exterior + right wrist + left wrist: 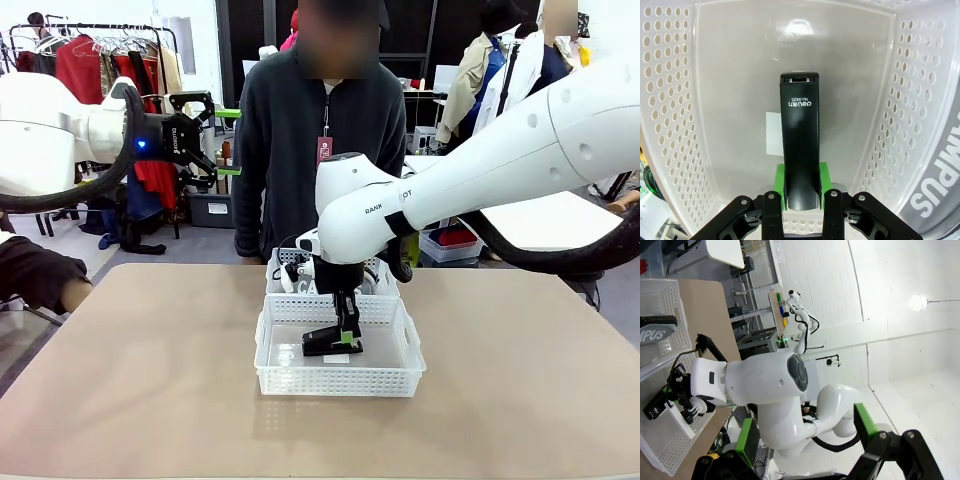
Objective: Distribute items into two baskets.
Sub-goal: Place the picked Stapler into the Organizing basket as instructed by the person.
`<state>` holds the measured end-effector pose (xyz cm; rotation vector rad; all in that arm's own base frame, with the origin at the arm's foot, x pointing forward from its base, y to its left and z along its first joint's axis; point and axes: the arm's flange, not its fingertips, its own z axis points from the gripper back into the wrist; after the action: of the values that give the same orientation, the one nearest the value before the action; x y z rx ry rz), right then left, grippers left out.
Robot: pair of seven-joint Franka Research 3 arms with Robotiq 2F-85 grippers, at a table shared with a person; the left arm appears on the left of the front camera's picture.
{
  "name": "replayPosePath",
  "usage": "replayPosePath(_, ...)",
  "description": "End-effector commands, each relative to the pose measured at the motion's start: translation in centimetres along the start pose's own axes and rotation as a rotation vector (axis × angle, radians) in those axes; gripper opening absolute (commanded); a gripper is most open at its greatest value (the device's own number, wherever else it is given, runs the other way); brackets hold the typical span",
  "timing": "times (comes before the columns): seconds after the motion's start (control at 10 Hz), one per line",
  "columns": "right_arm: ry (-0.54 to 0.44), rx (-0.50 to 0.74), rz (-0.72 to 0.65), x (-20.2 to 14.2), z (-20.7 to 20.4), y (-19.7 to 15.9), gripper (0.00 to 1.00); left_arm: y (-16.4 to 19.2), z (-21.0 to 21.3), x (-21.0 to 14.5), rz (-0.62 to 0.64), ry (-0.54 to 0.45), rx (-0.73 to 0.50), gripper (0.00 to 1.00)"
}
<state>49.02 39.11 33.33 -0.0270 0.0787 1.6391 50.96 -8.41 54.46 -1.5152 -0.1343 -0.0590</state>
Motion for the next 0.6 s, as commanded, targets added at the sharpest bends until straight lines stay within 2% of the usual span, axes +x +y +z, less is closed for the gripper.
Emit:
replayPosePath(0.0,0.006,0.006,-0.024,0.46,0.10,-0.18,0.00,-0.23,0.04,-0.16,0.002,-0.008,-0.018,1.00)
replayPosePath(0.1,0.007,0.011,-0.025,0.47,0.09,-0.27,0.04,-0.23,0.04,-0.16,0.002,-0.008,-0.018,1.00)
replayPosePath(0.2,0.005,0.020,-0.027,0.49,0.12,-0.24,0.18,-0.23,0.04,-0.16,0.002,-0.008,-0.018,1.00)
replayPosePath(0.5,-0.001,0.028,-0.033,0.39,0.20,-0.24,0.73,-0.23,0.04,-0.16,0.002,-0.008,-0.018,1.00)
